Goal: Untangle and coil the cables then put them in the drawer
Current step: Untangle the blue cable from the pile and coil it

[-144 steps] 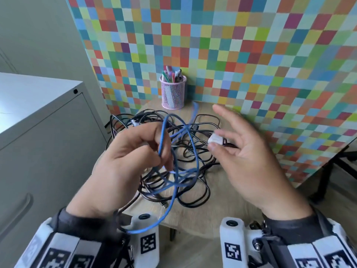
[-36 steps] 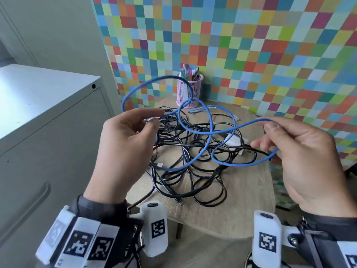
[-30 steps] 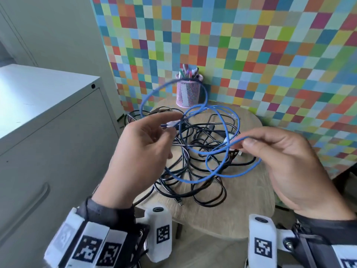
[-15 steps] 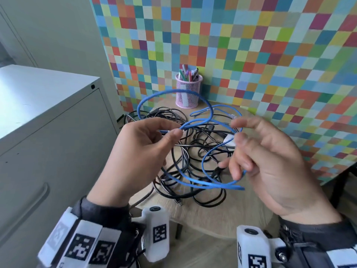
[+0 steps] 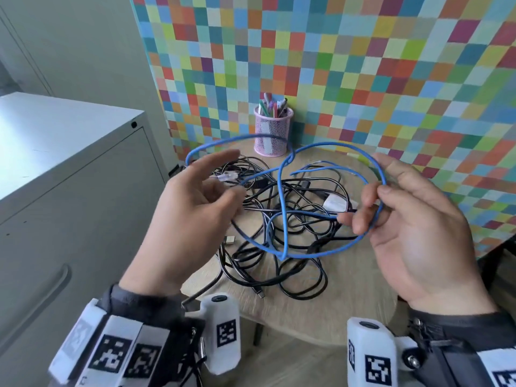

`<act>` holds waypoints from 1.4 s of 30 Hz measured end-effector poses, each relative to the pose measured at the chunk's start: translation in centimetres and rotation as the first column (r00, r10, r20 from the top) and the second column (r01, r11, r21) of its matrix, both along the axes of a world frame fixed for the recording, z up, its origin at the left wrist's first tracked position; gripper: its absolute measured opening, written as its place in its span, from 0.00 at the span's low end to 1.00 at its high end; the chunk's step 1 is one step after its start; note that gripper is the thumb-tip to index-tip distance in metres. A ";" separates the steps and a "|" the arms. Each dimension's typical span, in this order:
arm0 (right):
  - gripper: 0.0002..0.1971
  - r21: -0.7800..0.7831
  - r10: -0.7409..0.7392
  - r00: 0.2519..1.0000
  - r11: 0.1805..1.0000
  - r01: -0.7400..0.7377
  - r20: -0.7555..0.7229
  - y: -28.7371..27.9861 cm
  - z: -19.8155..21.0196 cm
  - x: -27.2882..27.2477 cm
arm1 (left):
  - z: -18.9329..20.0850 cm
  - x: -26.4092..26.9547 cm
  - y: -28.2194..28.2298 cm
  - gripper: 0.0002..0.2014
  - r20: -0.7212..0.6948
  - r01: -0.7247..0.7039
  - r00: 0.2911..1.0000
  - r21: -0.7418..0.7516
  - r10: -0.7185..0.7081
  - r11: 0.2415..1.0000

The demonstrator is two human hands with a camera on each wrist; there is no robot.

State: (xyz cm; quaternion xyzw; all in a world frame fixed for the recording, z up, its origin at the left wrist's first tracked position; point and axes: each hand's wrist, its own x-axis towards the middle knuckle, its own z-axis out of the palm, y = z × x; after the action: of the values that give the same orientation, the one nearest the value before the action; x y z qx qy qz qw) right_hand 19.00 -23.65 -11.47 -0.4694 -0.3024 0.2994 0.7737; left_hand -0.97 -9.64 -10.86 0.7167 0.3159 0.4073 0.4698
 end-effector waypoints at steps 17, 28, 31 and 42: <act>0.16 -0.159 0.064 0.954 0.987 -0.017 0.293 0.6 -0.8 -1.4 | -0.1 0.1 0.6 0.15 0.139 -0.089 0.986 -0.033 0.093 0.995; 0.17 -0.153 0.072 0.955 0.988 -0.028 0.288 0.4 -0.5 -1.2 | -1.2 -0.3 1.5 0.11 0.037 -0.123 0.992 0.013 0.123 0.992; 0.16 -0.182 0.083 0.955 0.983 -0.031 0.285 0.4 -0.7 -1.2 | 0.0 -0.4 0.8 0.12 0.187 -0.127 0.976 0.087 0.109 0.988; 0.19 -0.206 0.094 0.961 0.978 -0.040 0.259 0.4 -0.5 -1.8 | 2.3 -0.8 -2.3 0.11 -0.040 0.083 0.997 0.472 -0.072 0.878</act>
State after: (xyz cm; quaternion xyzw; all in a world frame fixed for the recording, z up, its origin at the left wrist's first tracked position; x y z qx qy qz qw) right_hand 17.22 -23.26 -11.95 -0.5699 -0.3883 0.2883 0.6643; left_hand -1.79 -11.97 -8.54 0.8259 0.1830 0.4454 0.2932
